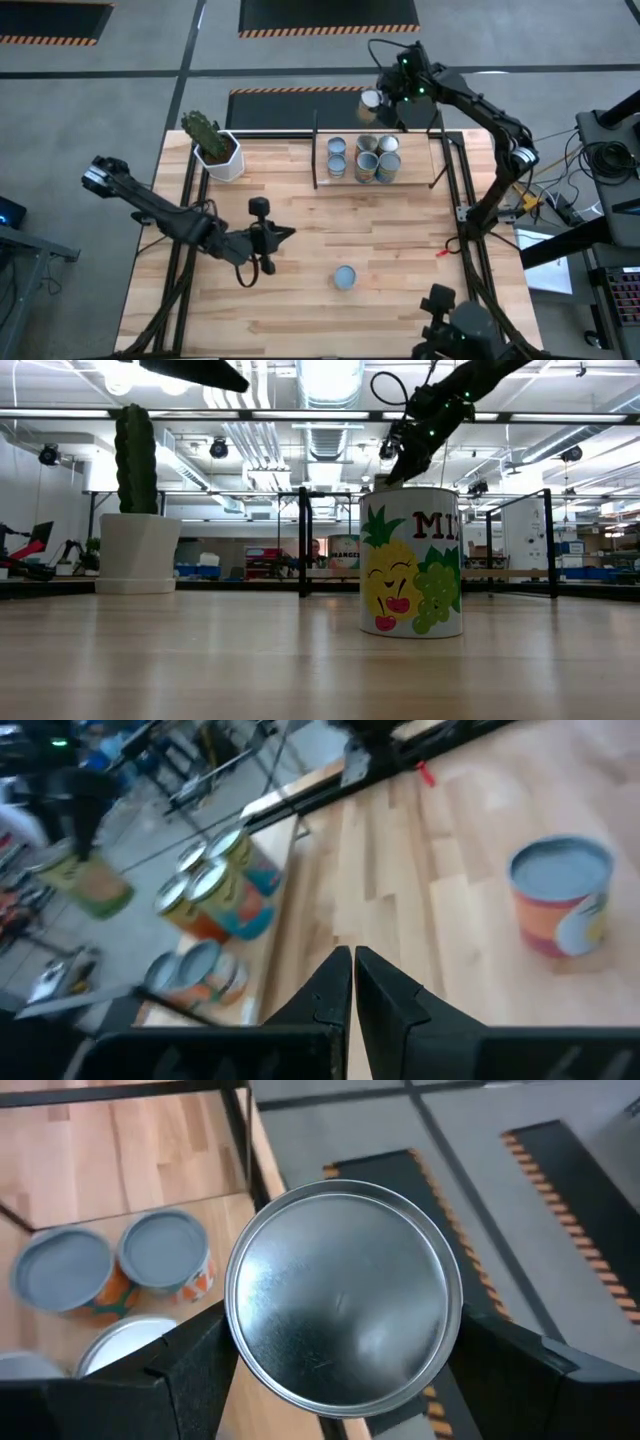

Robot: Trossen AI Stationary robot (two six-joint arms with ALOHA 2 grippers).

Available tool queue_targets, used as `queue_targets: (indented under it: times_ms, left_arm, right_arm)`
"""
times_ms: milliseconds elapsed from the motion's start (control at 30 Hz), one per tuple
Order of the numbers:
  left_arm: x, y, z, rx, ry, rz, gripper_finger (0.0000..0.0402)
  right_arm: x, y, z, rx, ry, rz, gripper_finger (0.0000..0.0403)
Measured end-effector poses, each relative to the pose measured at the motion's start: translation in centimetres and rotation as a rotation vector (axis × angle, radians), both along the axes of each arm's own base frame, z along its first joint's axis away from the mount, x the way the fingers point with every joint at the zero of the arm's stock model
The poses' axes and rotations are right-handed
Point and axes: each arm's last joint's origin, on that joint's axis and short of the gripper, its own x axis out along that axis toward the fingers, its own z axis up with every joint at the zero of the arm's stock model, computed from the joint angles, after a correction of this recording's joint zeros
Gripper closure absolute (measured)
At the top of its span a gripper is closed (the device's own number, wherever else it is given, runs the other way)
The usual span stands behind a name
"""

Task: Pick and place cans onto a shelf
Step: Put the canned oranges on the shelf

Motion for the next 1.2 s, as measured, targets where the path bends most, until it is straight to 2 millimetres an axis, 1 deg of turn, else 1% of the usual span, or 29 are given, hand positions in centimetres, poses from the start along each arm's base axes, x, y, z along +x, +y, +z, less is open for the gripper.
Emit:
queue_targets:
  times_ms: [100,200,333,467,633,767,933,1067,1200]
  left_arm:
    - [0.2,0.4,-1.1,-0.052,-0.031,-0.073,0.0402]
    - [0.2,1.0,-1.8,-0.109,-0.058,-0.153,0.0402]
    - [0.3,2.0,-1.9,-0.127,-0.129,-0.199,0.0402]
    - [0.4,3.1,-2.4,-0.153,-0.128,-0.217,0.0402]
    - [0.2,4.3,-3.1,-0.16,-0.142,-0.188,0.0402]
    - [-0.1,4.9,-2.9,-0.163,-0.165,-0.164,0.0402]
    - [-0.4,5.1,-2.4,-0.168,-0.189,-0.161,0.0402]
    - [-0.4,5.2,-2.3,-0.168,-0.192,-0.161,0.0402]
    - [-0.4,5.2,-2.3,-0.166,-0.19,-0.161,0.0402]
  right_arm:
    - [-0.2,-0.1,0.7,0.034,0.034,0.005,0.0101]
    - [-0.7,-0.4,1.2,0.055,0.066,0.004,0.0101]
    - [-2.1,-1.2,1.6,0.074,0.038,-0.008,0.0101]
    - [-3.6,-2.0,1.5,0.124,-0.004,-0.019,0.0101]
    - [-4.7,-2.4,0.9,0.154,0.014,-0.047,0.0101]
    - [-5.2,-2.6,0.4,0.171,0.023,-0.056,0.0101]
    - [-6.0,-2.9,-0.1,0.188,0.029,-0.083,0.0101]
    - [-6.0,-2.7,-1.3,0.228,0.049,-0.088,0.0101]
    - [-6.0,-2.7,-1.9,0.241,0.058,-0.087,0.0101]
